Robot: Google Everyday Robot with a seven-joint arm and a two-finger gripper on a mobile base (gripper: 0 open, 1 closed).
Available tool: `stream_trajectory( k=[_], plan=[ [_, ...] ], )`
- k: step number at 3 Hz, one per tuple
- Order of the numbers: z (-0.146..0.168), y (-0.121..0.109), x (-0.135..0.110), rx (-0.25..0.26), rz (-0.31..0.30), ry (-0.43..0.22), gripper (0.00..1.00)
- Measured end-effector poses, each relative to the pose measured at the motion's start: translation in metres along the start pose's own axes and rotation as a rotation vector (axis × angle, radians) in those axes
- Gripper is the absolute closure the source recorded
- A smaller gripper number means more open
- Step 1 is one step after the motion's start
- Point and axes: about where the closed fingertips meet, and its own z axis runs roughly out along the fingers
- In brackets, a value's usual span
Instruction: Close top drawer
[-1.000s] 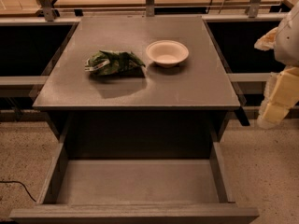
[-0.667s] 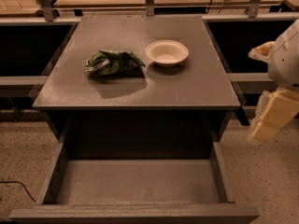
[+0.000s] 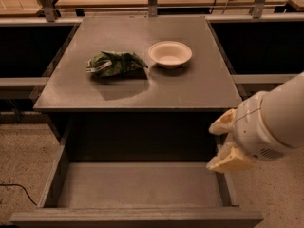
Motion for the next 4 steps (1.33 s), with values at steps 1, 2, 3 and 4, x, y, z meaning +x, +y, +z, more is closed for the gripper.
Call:
stream_trajectory(
  k=[1,2,3,4],
  plan=[
    [0.040,0.037,0.006,-0.080,-0.008,-0.011,0.72],
    [0.055,0.065,0.022,-0.117,0.002,-0.026,0.95],
    [0.072,0.087,0.028,-0.162,-0.039,-0.011,1.00],
    [0.073,0.089,0.029,-0.166,-0.040,-0.009,1.00]
  ],
)
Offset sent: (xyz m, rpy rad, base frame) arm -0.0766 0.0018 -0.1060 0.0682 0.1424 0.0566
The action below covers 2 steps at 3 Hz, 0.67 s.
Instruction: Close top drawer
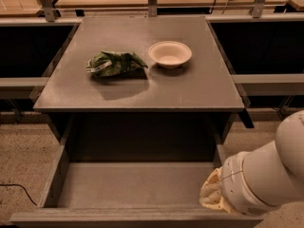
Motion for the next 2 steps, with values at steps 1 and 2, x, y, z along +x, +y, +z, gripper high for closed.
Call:
stream_trajectory(
  k=[1,2],
  plan=[
    [0.016,0.013,0.004,-0.016,0.016,0.027,1.00],
    [0.035,0.030,0.008,-0.052,0.017,0.068,1.00]
  ],
)
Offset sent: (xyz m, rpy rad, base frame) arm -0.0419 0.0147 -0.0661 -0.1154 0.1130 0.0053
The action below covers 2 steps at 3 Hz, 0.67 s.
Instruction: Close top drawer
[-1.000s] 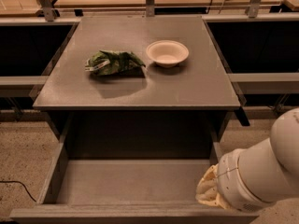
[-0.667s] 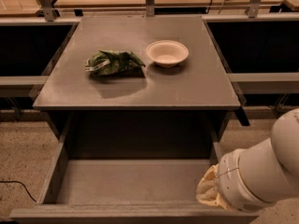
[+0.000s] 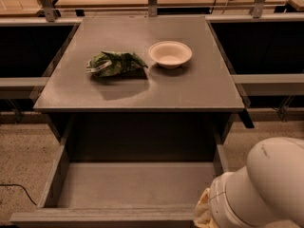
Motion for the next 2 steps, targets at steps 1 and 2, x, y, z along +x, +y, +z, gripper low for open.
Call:
stream_trajectory(
  k=[1,2],
  plan=[
    [0.019,0.011,0.005,-0.027,0.014,0.010,1.00],
    [0.031,0.018,0.006,-0.033,0.021,0.012,1.00]
  ],
)
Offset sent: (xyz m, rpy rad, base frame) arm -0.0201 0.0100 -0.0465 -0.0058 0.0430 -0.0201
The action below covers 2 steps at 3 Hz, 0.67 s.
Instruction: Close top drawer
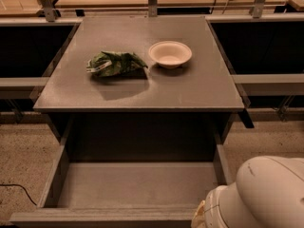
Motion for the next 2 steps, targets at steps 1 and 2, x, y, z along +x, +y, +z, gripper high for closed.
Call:
stream_trajectory(
  k=[1,2],
  plan=[
    [0.014,0.004,-0.003,-0.010,0.002,-0.005,1.00],
    [0.038,0.009,-0.011,-0.033,-0.011,-0.011,1.00]
  ],
)
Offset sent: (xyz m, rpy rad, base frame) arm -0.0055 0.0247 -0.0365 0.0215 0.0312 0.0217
